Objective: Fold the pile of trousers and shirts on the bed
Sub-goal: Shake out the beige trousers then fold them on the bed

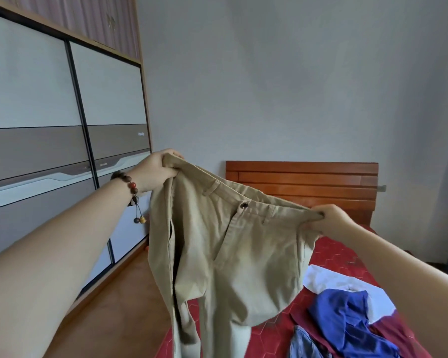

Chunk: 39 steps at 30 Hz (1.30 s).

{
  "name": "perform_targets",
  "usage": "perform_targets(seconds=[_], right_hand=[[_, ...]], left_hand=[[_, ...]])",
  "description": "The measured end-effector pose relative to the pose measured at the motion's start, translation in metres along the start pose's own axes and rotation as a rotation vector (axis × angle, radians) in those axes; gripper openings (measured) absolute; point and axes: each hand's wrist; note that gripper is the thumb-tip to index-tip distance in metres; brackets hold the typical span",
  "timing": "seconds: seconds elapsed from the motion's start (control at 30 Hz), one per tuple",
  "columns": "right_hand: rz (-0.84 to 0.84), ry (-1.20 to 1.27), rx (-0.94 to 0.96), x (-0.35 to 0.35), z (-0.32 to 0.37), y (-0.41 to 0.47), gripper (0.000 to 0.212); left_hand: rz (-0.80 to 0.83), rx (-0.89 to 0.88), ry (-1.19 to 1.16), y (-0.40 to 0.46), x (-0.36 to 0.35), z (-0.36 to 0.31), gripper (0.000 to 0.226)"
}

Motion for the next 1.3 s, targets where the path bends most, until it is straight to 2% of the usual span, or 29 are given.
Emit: perform_targets(seconds=[0.07, 0.13, 0.2, 0.23, 0.33, 0.43, 0.57, 0.63, 0.73, 0.83, 0.97, 1.17, 1.3], right_hand=[[-0.133, 0.259, -0.046, 0.014, -0.002, 0.005, 0.016], [-0.182, 0.469, -0.073, 0.023, -0.002, 0.007, 0.016], [-0.198, 0.571, -0.091, 0.032, -0.001, 0.009, 0.016], [-0.216, 0.585, -0.097, 0.035, -0.001, 0.010, 0.016], [-0.273, 0.549, -0.093, 0.039, 0.001, 0.007, 0.016], [-0.252, 0.445, -0.048, 0.035, 0.010, 0.000, 0.017], [-0.174, 0.335, 0.024, 0.024, 0.027, -0.009, 0.014], [-0.136, 0.293, 0.042, 0.023, 0.036, -0.011, 0.013], [-0.134, 0.253, 0.091, 0.028, 0.051, -0.013, 0.026], [-0.161, 0.243, 0.142, 0.031, 0.069, -0.015, 0.017], [-0.258, 0.219, 0.159, 0.039, 0.083, -0.012, 0.011], [-0.382, 0.240, 0.090, 0.066, 0.070, -0.008, 0.017], [-0.432, 0.273, 0.044, 0.077, 0.061, -0.003, 0.015]], left_hand=[[-0.016, 0.165, -0.249, -0.003, -0.002, 0.004, 0.036], [0.011, 0.252, -0.351, -0.007, -0.006, 0.009, 0.023], [0.028, 0.221, -0.216, -0.010, -0.009, 0.014, 0.013], [0.019, 0.181, -0.106, -0.012, -0.010, 0.018, 0.017], [0.064, 0.138, 0.084, -0.019, -0.013, 0.027, 0.022], [0.148, 0.100, 0.255, -0.037, -0.033, 0.034, 0.017], [0.289, 0.105, 0.180, -0.068, -0.092, 0.039, 0.007], [0.357, 0.123, 0.129, -0.082, -0.127, 0.039, 0.024], [0.449, 0.149, -0.022, -0.097, -0.178, 0.024, 0.058], [0.469, 0.093, -0.104, -0.105, -0.225, 0.000, 0.073], [0.310, 0.035, 0.067, -0.100, -0.247, -0.016, 0.052], [0.446, 0.074, 0.431, -0.086, -0.208, 0.017, 0.007], [0.536, 0.154, 0.467, -0.092, -0.184, 0.052, 0.023]])
Point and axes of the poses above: each hand's wrist, its own y-axis towards the middle knuckle, its own x-axis out of the back of the hand, z = x × y, and after that the axes turned 6 degrees about -z, right-handed
